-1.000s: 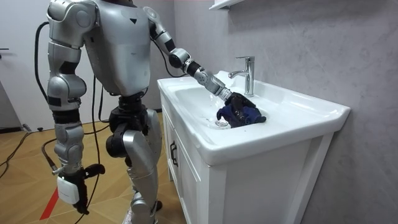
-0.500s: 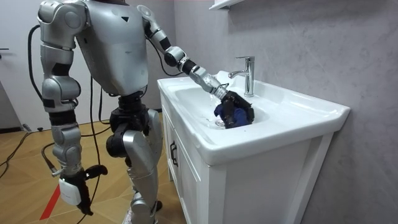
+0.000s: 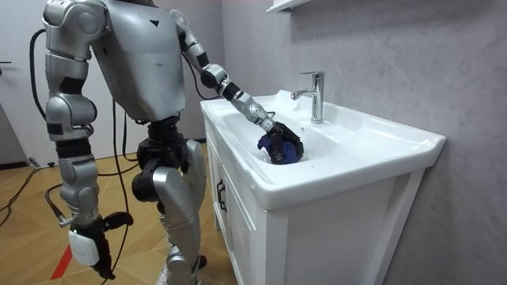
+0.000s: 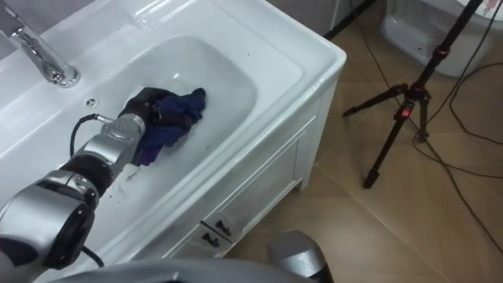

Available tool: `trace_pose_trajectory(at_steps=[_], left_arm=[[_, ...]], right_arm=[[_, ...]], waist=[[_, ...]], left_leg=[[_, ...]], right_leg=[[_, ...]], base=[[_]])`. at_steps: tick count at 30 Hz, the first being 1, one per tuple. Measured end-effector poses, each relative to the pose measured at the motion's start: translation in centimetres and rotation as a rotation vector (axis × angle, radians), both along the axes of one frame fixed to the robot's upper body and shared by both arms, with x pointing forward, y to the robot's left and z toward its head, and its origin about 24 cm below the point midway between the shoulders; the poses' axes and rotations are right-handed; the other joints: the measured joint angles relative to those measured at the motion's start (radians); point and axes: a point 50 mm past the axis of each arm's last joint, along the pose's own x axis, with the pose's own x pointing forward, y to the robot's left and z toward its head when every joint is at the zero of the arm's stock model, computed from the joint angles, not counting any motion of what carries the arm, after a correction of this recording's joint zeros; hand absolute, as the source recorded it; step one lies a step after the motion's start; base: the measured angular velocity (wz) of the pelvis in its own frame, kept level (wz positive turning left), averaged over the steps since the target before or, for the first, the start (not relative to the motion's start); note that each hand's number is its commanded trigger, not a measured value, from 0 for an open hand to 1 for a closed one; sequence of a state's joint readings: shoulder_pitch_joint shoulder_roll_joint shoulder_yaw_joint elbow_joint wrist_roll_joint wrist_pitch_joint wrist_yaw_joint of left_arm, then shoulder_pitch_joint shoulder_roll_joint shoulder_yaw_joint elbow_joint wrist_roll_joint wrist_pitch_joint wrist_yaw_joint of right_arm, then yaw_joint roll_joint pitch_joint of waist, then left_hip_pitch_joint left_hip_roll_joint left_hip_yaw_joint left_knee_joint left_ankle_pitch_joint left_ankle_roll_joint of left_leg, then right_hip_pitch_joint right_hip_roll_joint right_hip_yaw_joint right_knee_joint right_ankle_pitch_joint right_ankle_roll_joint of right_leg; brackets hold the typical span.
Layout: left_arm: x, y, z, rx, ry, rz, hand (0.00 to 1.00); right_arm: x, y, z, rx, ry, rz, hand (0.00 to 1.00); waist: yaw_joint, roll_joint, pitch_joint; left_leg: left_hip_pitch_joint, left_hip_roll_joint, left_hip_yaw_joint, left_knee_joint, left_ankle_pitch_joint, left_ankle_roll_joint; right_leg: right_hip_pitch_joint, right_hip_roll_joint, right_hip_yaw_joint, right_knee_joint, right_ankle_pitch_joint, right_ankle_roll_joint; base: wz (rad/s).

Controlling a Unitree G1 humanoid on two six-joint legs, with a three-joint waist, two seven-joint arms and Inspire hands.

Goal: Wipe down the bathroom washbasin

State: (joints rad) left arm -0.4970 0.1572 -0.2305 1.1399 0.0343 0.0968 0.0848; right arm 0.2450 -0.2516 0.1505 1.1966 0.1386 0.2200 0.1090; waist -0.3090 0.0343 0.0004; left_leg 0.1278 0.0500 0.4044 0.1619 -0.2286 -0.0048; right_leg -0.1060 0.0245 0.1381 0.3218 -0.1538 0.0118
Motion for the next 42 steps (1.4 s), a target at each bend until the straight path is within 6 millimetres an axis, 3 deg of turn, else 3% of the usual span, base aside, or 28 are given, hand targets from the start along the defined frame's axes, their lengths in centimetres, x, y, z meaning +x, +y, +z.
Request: trace_pose_trajectory(at_steps=[13,21,24,27,31,37,42], left_arm=[[-1.0,-0.1,-0.8,-0.019,-0.036,0.074,1.00],[-1.6,0.3,-1.1,0.046,-0.059,0.032,1.00],[-1.8,0.9,-1.1,0.115,-0.057,0.001,1.00],[-2.7,2.8,-1.4,0.201,-0.044,0.010,1.00],[-4.5,4.5,-2.1,0.349,-0.024,-0.041,1.00],[-7.1,6.1,-2.6,0.560,-0.046,-0.085,1.00],[-9.5,7.6,-2.8,0.773,-0.087,-0.146,1.00]], right_arm=[[0.4,1.0,-0.3,0.028,0.008,0.022,0.00],[-0.2,1.2,-0.3,0.052,0.032,0.029,0.00],[-0.9,1.0,-0.2,0.060,0.047,0.018,0.00],[-1.4,0.6,0.0,0.044,0.057,-0.008,0.00],[-1.8,0.2,0.1,0.025,0.078,-0.035,0.00],[0.5,-0.7,0.2,-0.007,0.015,0.021,0.00],[1.3,-0.8,0.2,-0.027,0.000,0.033,0.00]], waist=[[0.023,-0.004,0.0008],[0.046,-0.013,0.0009],[0.072,-0.012,0.0000],[0.091,-0.007,-0.0051],[0.128,0.002,-0.0114],[0.170,0.011,-0.0268],[0.207,0.022,-0.0285]], left_leg=[[-0.001,0.007,-0.009,-0.003,-0.008,-0.004],[0.008,0.010,-0.006,-0.015,-0.006,-0.007],[0.024,0.013,-0.004,-0.027,-0.005,-0.012],[0.034,0.019,-0.010,-0.028,-0.007,-0.016],[0.058,0.027,-0.057,-0.034,-0.007,-0.019],[0.066,0.037,-0.110,-0.034,-0.001,-0.031],[0.067,0.042,-0.166,-0.034,0.005,-0.041]], right_leg=[[0.003,0.007,-0.001,-0.016,0.003,-0.001],[0.018,0.011,-0.002,-0.027,0.005,-0.004],[0.036,0.017,-0.002,-0.043,0.007,-0.007],[0.053,0.021,-0.006,-0.058,0.010,-0.011],[0.110,0.024,-0.031,-0.096,0.017,-0.016],[0.141,0.032,-0.061,-0.118,0.021,-0.030],[0.155,0.033,-0.099,-0.122,0.015,-0.044]], base=[[0.01],[-0.02],[-0.04],[0.02],[0.22],[0.13],[0.20]])
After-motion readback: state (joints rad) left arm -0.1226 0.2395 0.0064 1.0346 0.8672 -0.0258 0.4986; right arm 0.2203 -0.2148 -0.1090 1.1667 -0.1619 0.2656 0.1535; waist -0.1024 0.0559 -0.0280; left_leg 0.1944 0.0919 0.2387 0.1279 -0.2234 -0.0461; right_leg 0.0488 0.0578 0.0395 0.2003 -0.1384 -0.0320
